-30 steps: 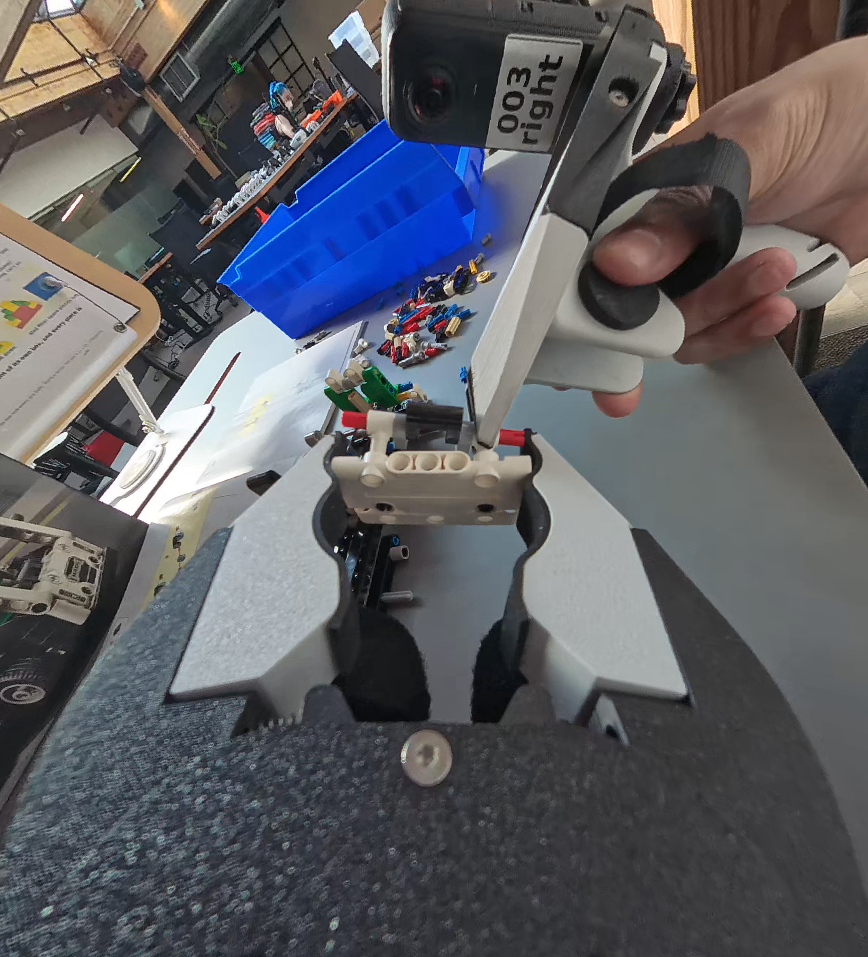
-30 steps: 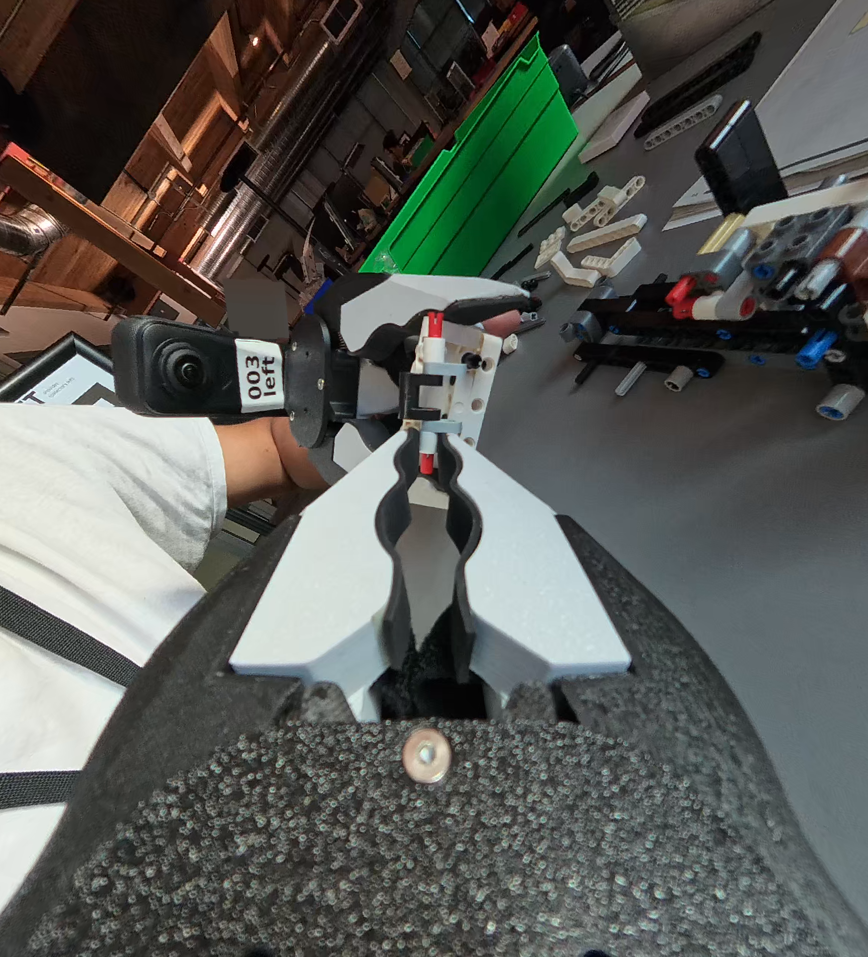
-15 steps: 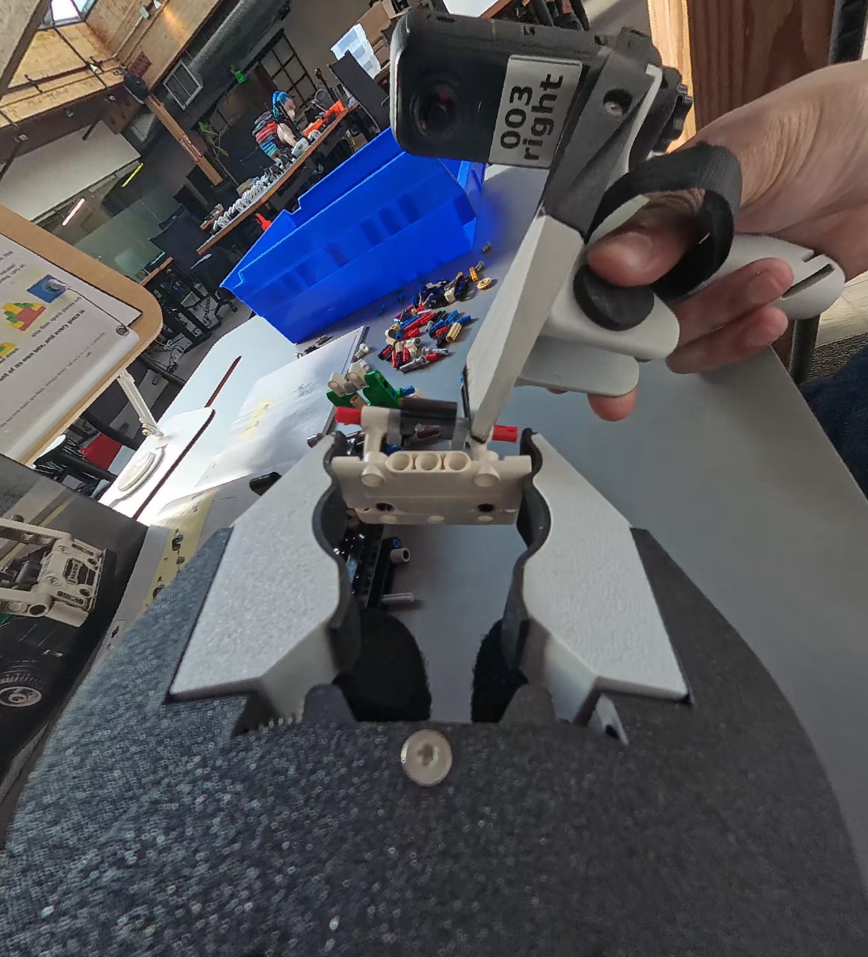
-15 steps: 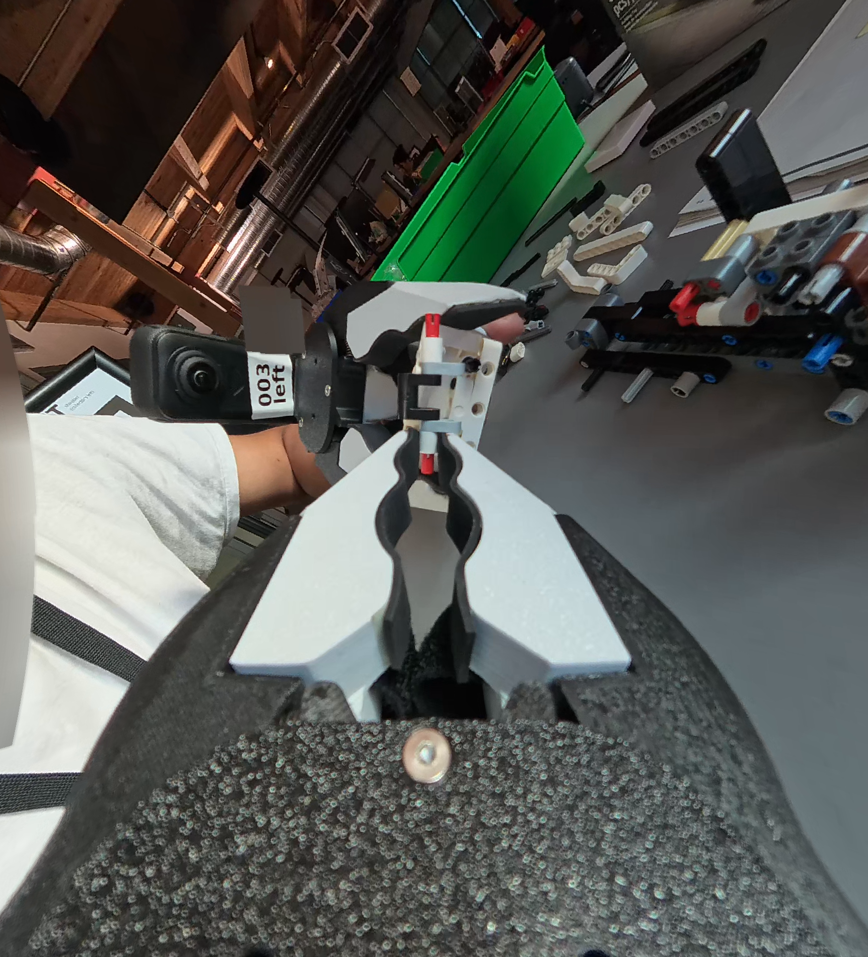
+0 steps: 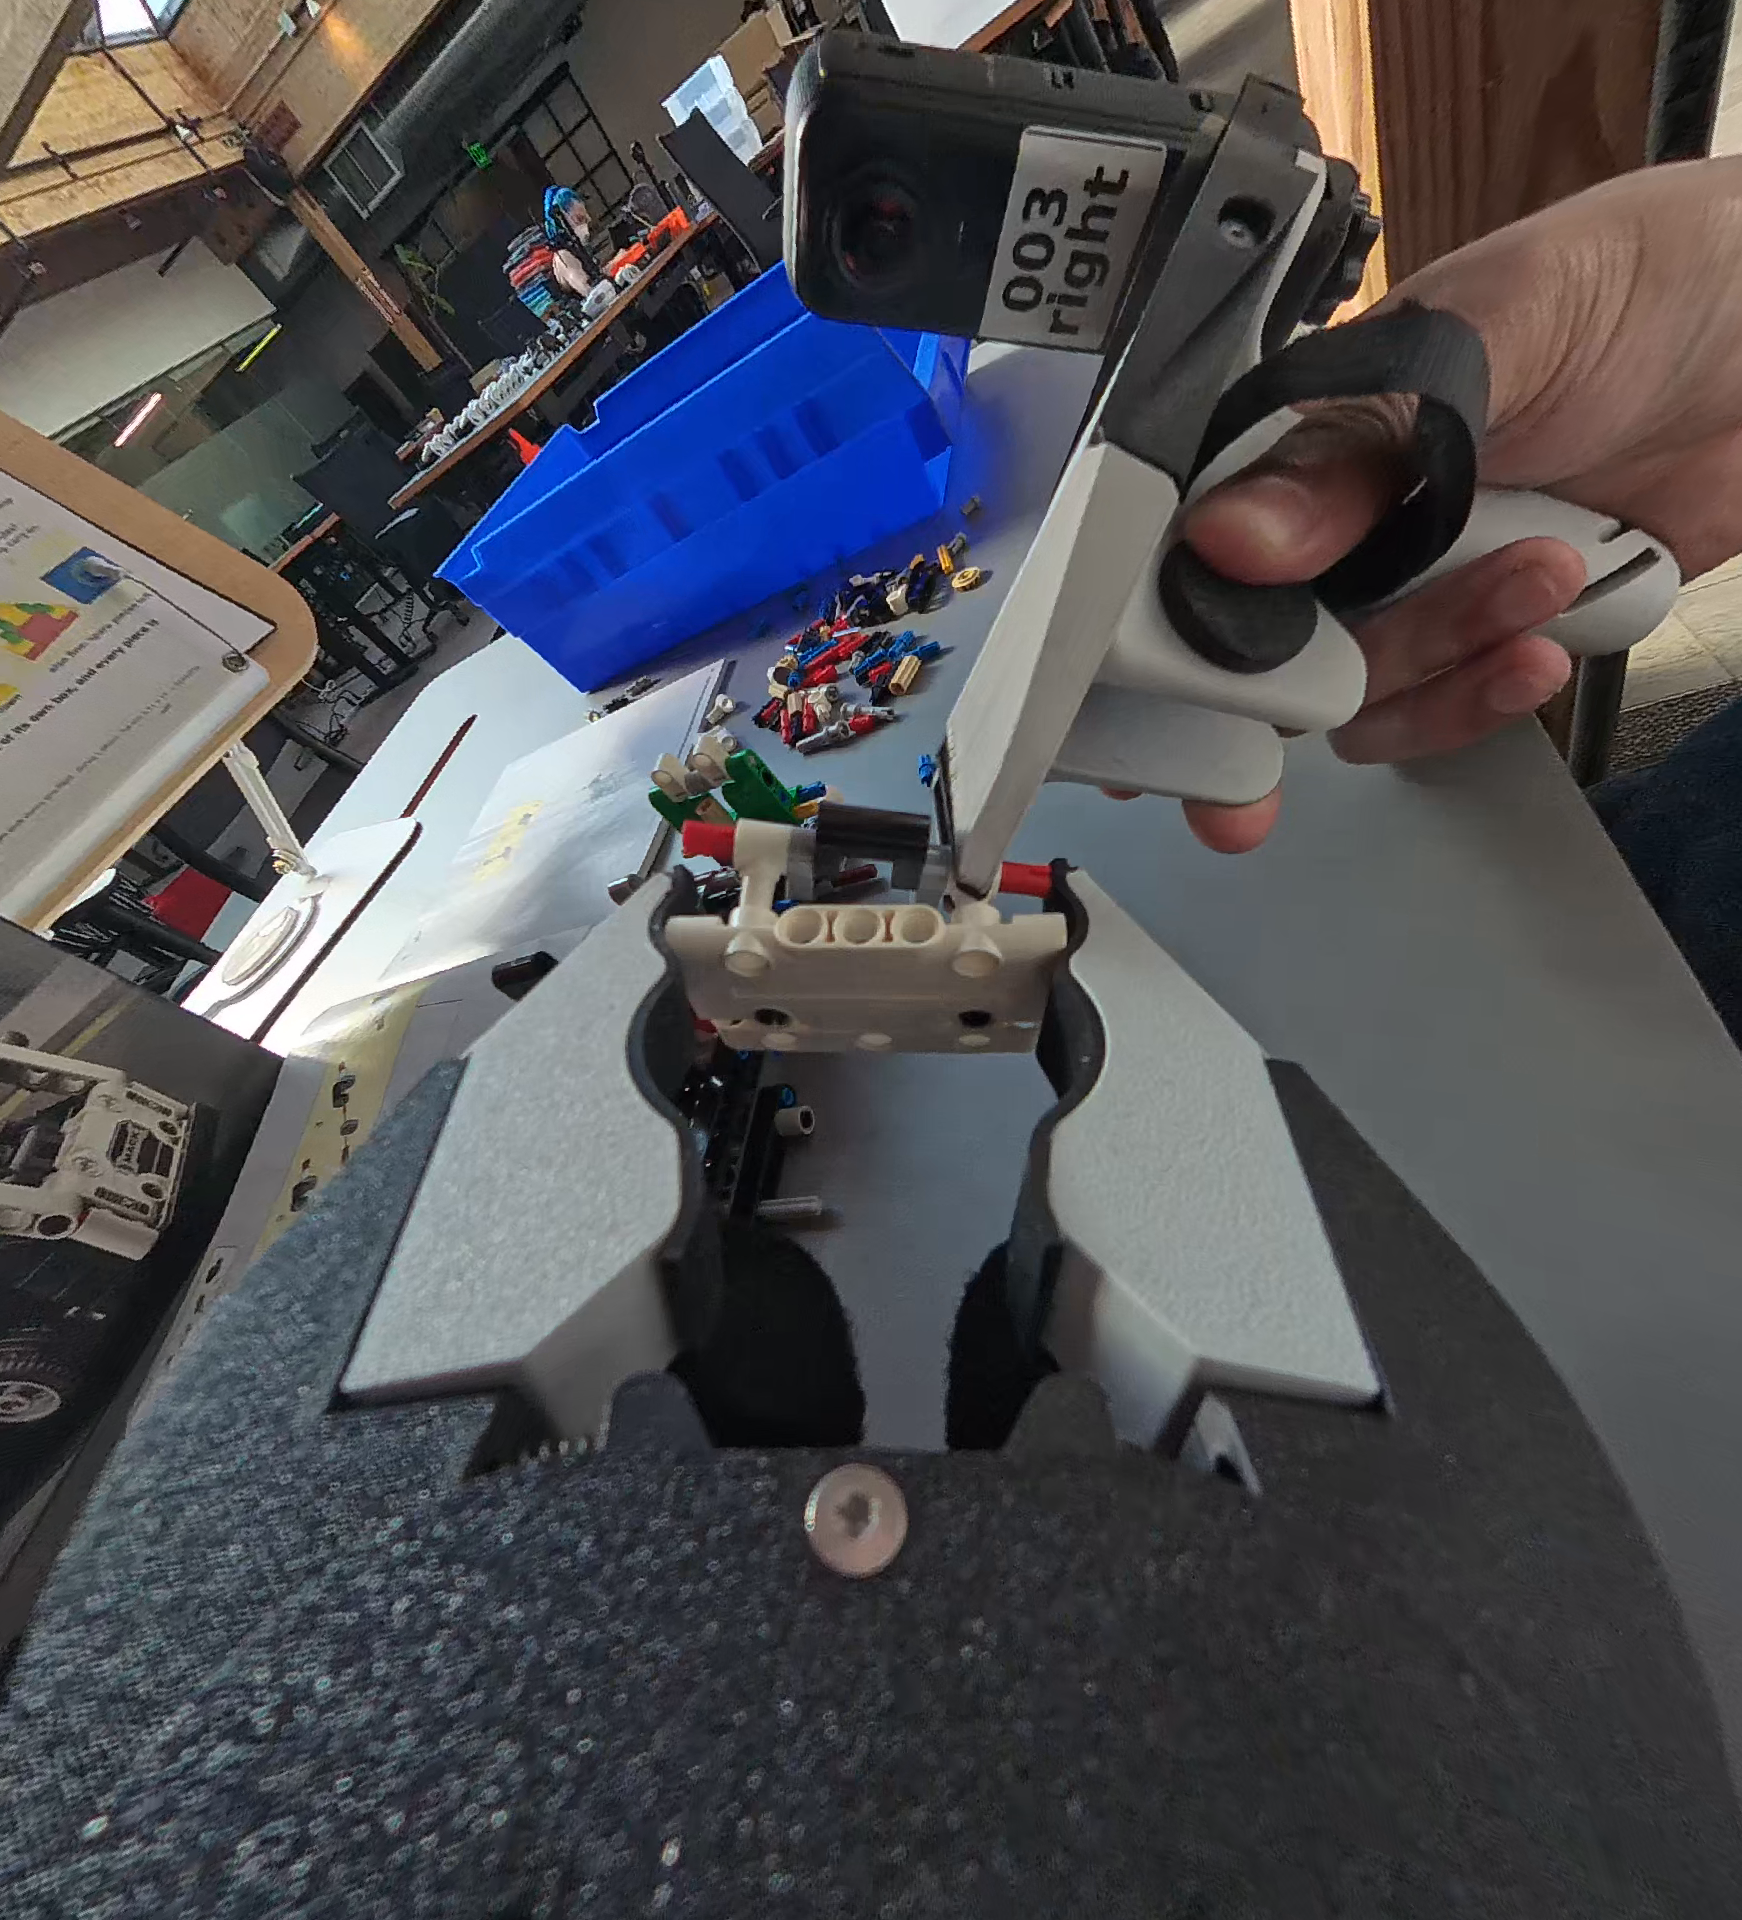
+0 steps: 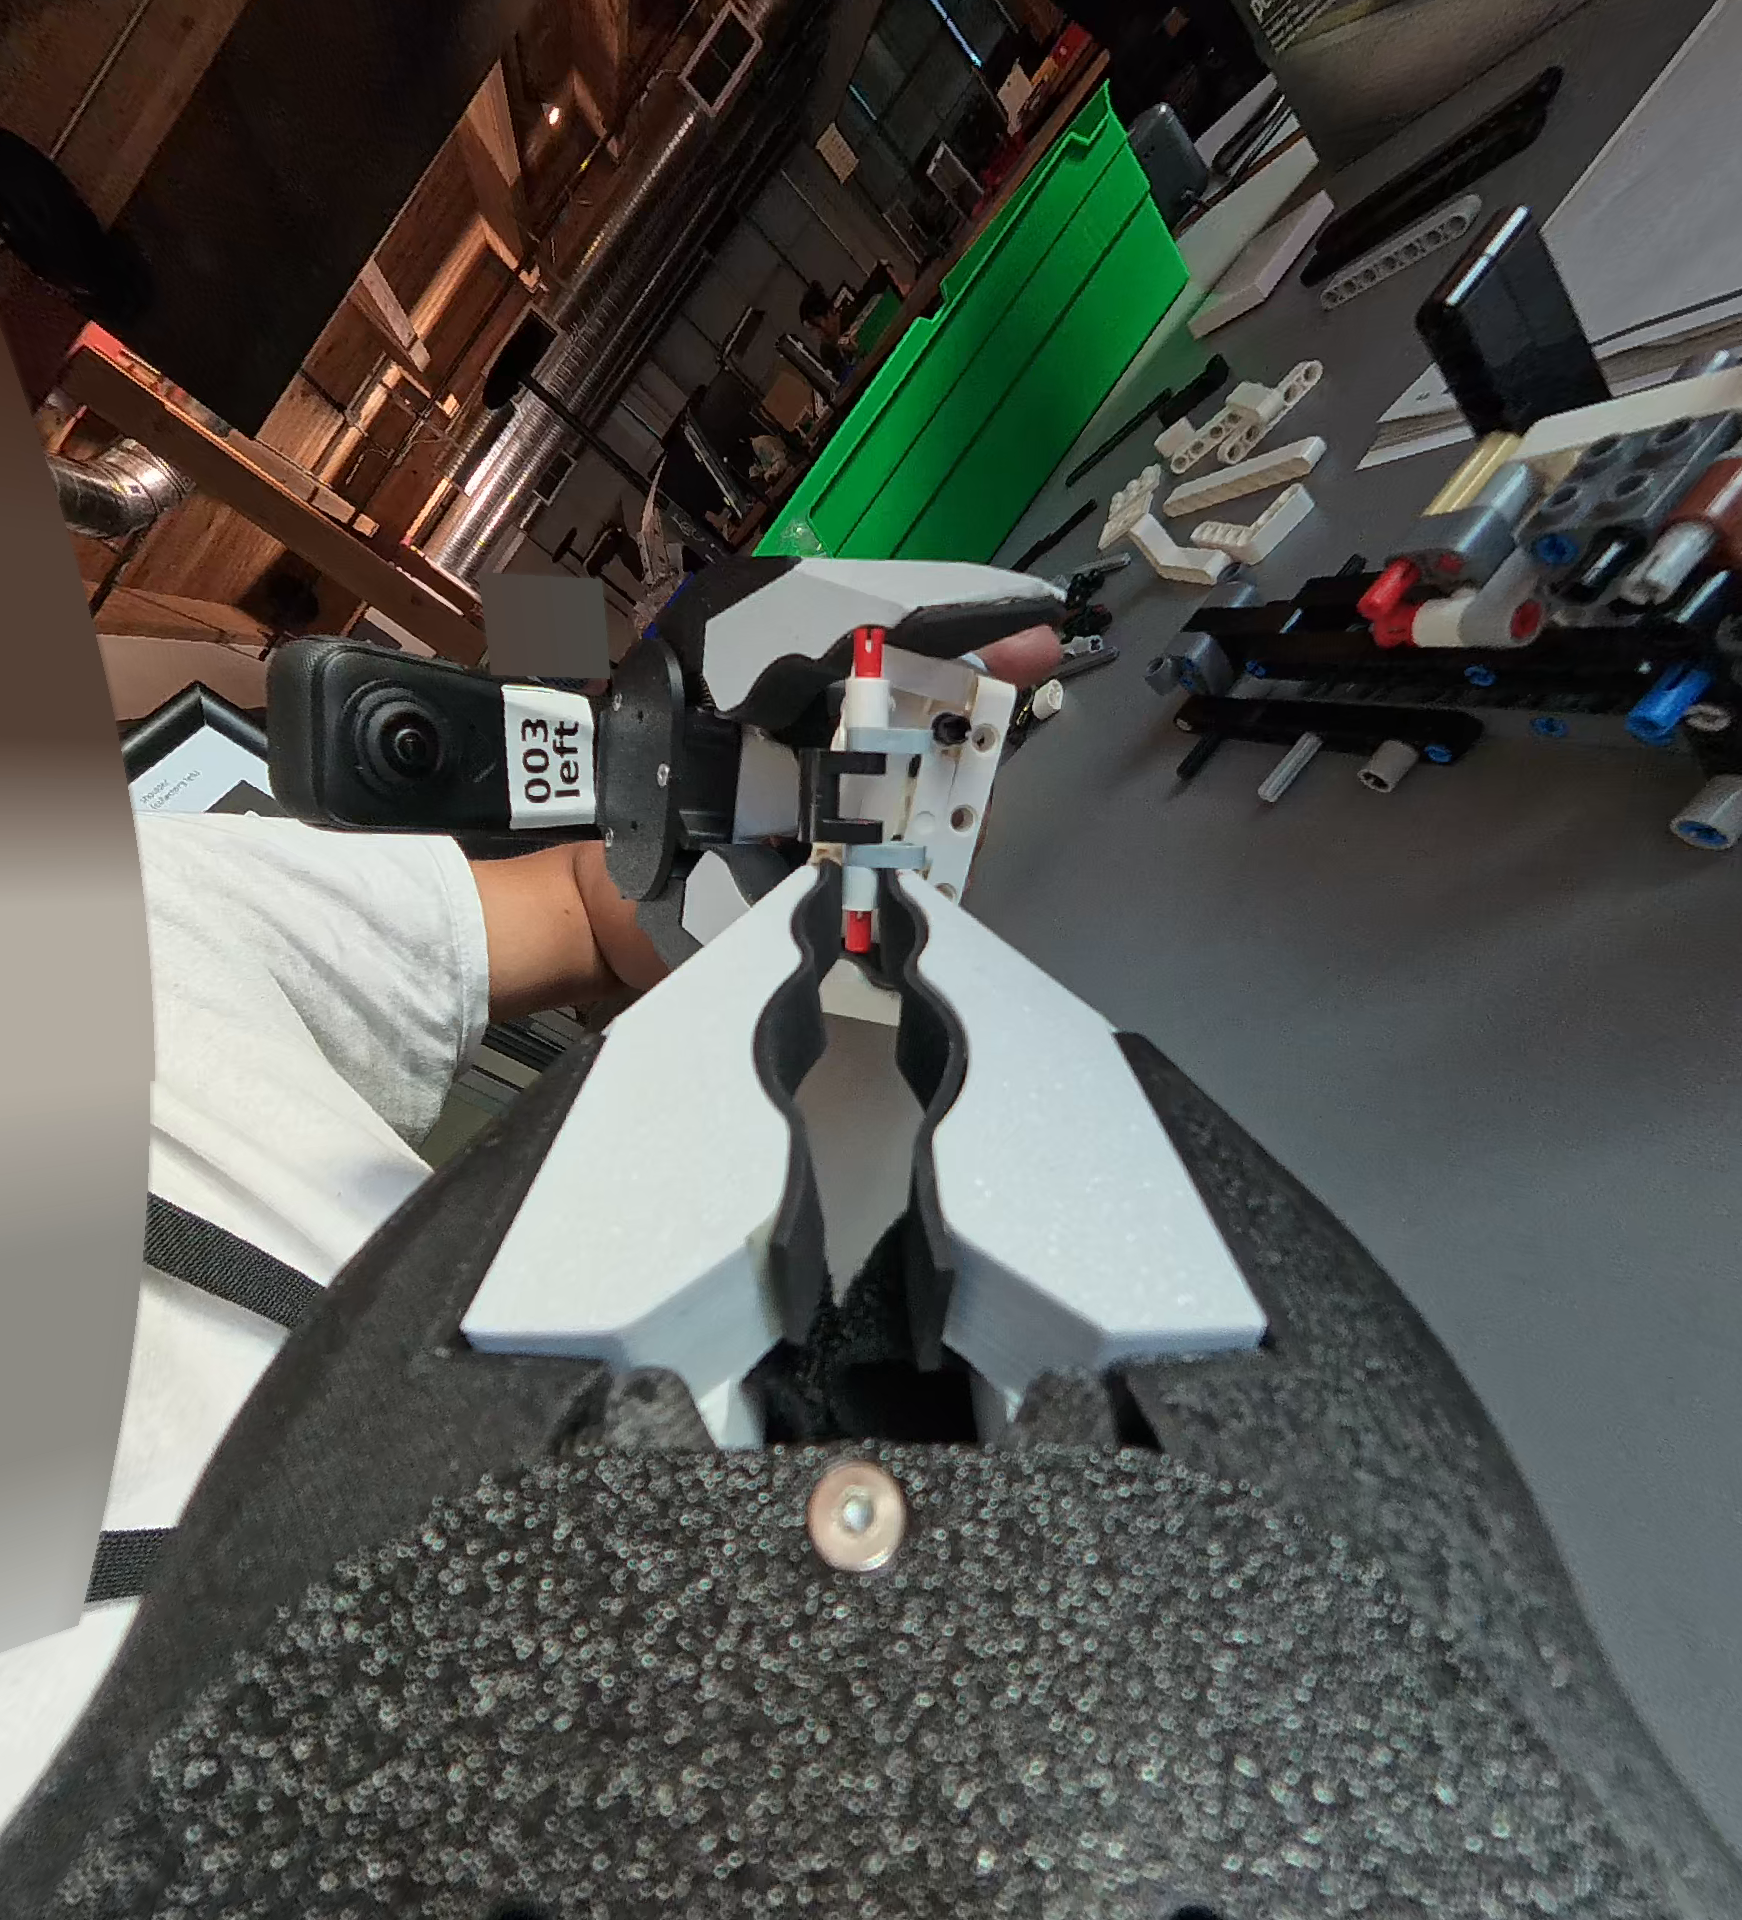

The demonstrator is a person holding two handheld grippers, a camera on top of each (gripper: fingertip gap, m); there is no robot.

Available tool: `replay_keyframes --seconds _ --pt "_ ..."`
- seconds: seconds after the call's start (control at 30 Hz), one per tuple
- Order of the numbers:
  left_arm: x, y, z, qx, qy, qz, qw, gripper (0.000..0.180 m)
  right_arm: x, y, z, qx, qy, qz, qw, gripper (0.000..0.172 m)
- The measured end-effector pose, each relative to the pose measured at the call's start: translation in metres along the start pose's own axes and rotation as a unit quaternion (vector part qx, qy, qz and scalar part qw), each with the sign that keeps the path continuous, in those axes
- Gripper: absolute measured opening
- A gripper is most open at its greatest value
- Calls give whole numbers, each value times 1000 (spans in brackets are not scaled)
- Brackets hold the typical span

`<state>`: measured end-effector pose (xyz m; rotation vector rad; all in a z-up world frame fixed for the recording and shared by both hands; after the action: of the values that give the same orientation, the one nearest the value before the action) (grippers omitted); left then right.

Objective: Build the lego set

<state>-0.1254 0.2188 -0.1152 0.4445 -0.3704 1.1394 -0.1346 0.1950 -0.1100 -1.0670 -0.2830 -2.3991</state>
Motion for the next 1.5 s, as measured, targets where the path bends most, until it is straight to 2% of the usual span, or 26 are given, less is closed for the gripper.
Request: replay_keyframes --seconds 0.23,0.4,0.73,0.83,1.0,1.5 --pt "-1 -1 -3 9 -7 -2 1000 64 0 3 3 -13 1 2 1000 5" --pt "0 0 -2 7 5 -3 1000 64 1 1 -1 1 4 2 1000 5" --pt "-4 -3 -10 34 -21 -2 999 64 -6 1 -6 24 -18 -19 999 6" --pt "-3 -3 -9 31 -3 -5 999 64 -5 0 -5 21 -33 -11 999 6" --pt "-8 -4 -16 52 0 -19 998 64 -8 -1 -11 40 -9 -31 999 5" --pt "-7 -1 -4 13 20 -29 999 64 -1 3 -8 46 -82 38 995 10"
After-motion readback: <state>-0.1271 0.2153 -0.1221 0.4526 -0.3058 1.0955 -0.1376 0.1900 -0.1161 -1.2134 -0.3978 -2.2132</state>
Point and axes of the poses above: each gripper's, where its closed fingertips meet, y back along the fingers, z out of its top, x = y × z across the jaws, the point moved 2 cm from there along y, back along the fingers, and after that the axes turned 6 degrees about -x, right-handed, at the moved point
